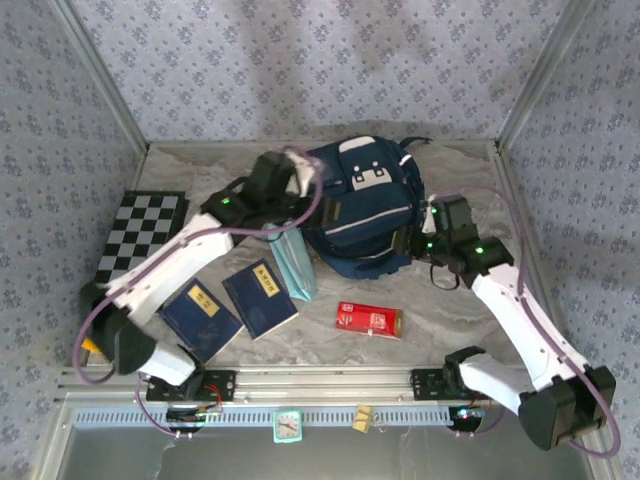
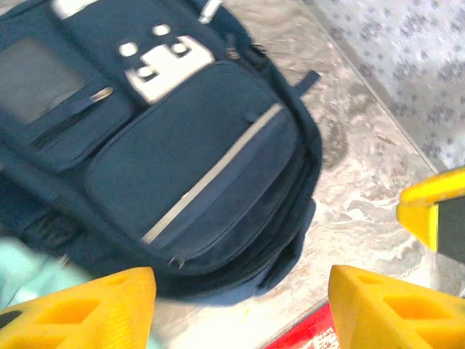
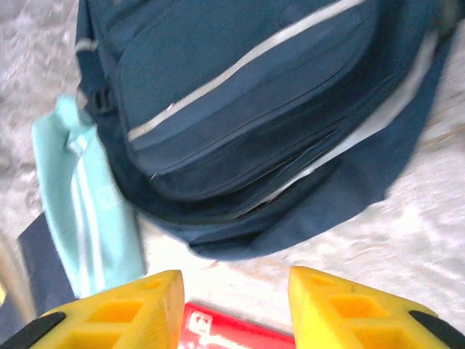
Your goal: Pack books, pencil case, and school supplies into a backpack
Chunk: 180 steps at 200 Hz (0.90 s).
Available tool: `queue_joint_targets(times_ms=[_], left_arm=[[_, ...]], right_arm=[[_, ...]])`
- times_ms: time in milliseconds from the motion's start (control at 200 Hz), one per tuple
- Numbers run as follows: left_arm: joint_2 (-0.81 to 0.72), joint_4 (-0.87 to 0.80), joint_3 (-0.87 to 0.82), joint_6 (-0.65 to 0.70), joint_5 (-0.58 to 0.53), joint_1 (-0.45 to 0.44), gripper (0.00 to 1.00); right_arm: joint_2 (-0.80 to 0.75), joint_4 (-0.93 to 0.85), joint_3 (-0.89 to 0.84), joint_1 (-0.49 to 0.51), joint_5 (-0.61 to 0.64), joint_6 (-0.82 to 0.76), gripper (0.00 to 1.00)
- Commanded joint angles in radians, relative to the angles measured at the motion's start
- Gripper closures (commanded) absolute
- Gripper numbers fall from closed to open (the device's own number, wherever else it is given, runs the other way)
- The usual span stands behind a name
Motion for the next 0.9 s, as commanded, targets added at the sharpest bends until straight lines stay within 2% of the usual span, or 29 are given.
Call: queue_joint_targets(times_ms=[0, 180, 375, 450, 615, 895], left_arm=[[-0.094, 0.029, -0.194, -0.182, -0.049, 0.103, 0.35], [-0.241, -0.046, -0.417, -0.228, -0.111, 0.249, 0.32], [-0.345, -0.042, -0.601, -0.285, -0.102, 0.406, 0.30], [-0.341, -0.024, -0.640, -0.301, -0.045, 0.453, 0.30], [-0.345, -0.002, -0.701, -0.313, -0.064, 0.471, 0.30], [-0.282, 0.088, -0.785, -0.341, 0.004, 0.477, 0.31]], right_arm=[[0.062, 0.028, 0.017, 0.110, -0.016, 0.057, 0.54], [0.188, 0.173, 0.009, 0.311, 0.061, 0.110, 0.49], [0.376, 0.244, 0.087, 0.459, 0.093, 0.158, 0.47], [0.444, 0.252, 0.132, 0.501, 0.093, 0.177, 0.48], [0.574, 0.238, 0.223, 0.592, 0.123, 0.189, 0.51], [0.769, 0.265, 0.372, 0.658, 0.035, 0.187, 0.57]])
